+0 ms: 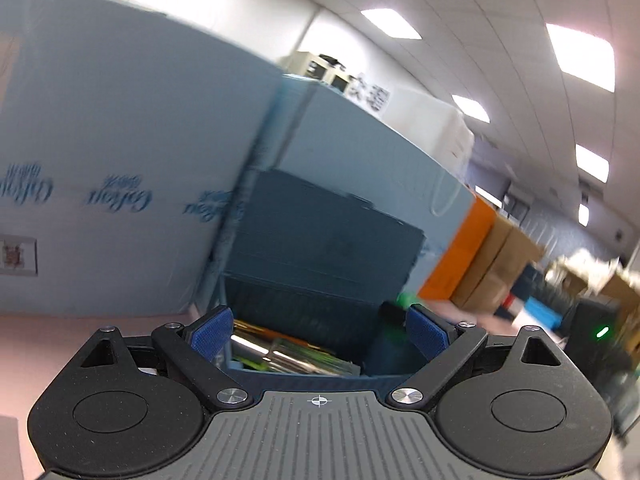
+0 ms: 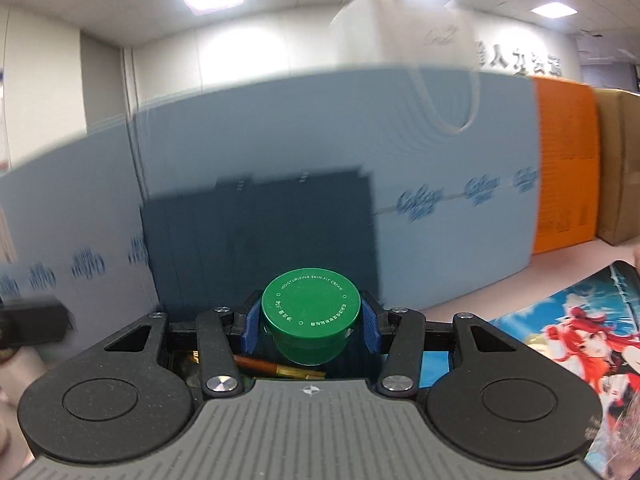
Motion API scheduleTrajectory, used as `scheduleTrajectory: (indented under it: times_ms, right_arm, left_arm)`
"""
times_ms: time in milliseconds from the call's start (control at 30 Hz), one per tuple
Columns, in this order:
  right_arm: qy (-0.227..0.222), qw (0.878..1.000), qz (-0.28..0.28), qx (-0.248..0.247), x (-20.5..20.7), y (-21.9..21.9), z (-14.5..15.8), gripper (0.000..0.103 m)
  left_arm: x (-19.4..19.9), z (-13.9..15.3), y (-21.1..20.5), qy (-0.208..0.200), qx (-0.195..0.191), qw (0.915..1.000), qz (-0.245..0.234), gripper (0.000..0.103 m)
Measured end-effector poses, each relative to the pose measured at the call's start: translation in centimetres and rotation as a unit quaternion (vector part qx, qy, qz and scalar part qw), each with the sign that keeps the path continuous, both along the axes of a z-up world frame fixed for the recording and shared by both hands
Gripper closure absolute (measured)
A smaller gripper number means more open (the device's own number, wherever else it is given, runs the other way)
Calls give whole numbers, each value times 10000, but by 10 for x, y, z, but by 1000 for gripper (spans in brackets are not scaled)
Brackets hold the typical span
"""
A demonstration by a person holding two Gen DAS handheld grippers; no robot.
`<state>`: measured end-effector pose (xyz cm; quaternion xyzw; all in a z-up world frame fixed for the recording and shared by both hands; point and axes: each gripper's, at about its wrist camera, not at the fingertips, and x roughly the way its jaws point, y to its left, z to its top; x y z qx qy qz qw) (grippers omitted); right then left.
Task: Organize rigid objects
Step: 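Lift the green jar and carry it over the blue box, then lower the green jar into the box and open the right gripper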
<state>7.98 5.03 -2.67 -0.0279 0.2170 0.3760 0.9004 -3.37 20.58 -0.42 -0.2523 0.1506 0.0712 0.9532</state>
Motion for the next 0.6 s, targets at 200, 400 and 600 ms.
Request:
scheduleTrajectory:
  times_ms: [200,400,600]
  right_arm:
    - [80,9977,68,-673,9,39,-24,57]
    - [9,9956,62,-935,6,50,-31,57]
    - [-91,9962,5,-861,2,46,-29,44]
  left_arm:
    - [12,-15,12,45,-401,9991,-117,8]
    - [20,-23,10,211,-390,9990,-75,8]
    - [17,-28,13,271,-435,9987,62,8]
